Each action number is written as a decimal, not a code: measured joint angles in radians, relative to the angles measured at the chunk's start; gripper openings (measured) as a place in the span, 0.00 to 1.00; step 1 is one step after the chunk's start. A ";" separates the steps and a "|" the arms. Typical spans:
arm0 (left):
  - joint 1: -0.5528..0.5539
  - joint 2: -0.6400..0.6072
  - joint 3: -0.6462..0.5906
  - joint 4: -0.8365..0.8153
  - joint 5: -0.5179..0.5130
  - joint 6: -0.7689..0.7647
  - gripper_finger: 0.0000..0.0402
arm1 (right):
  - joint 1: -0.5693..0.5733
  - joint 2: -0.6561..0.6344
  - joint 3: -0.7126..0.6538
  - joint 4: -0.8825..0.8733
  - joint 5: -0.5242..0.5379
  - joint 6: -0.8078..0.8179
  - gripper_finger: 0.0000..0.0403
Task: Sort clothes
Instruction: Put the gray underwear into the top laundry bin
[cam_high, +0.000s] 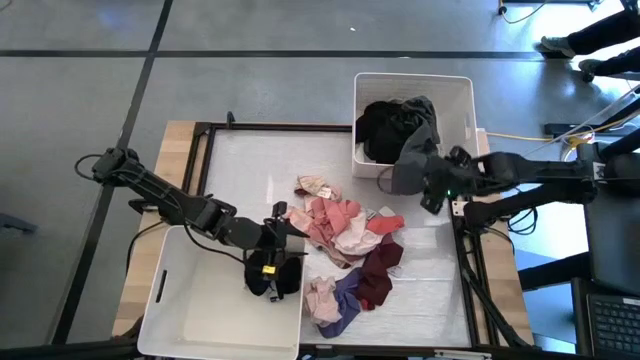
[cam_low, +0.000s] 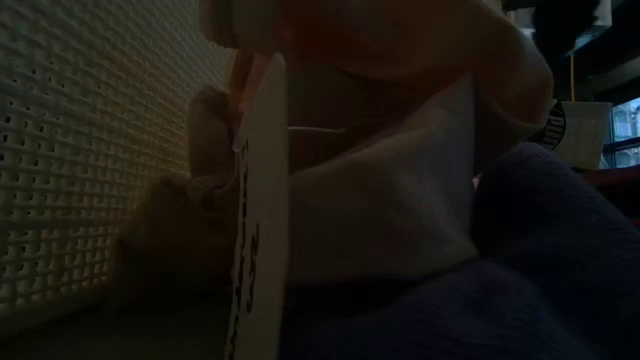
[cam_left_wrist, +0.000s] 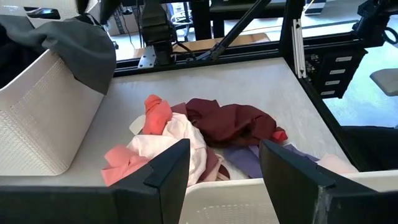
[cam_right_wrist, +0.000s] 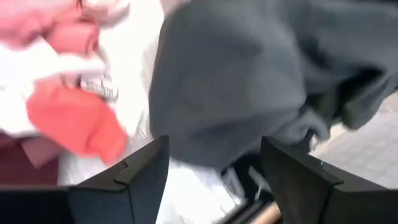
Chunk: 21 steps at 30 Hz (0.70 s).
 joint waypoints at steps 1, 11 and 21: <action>0.000 0.000 0.000 0.000 0.000 0.000 0.45 | 0.026 0.000 -0.007 -0.023 0.003 0.023 0.63; 0.000 0.000 0.000 -0.009 0.000 -0.002 0.45 | 0.234 0.004 -0.135 -0.045 0.112 0.101 0.63; 0.000 0.000 0.000 -0.032 0.000 -0.002 0.45 | 0.292 0.004 -0.329 0.114 0.431 0.077 0.63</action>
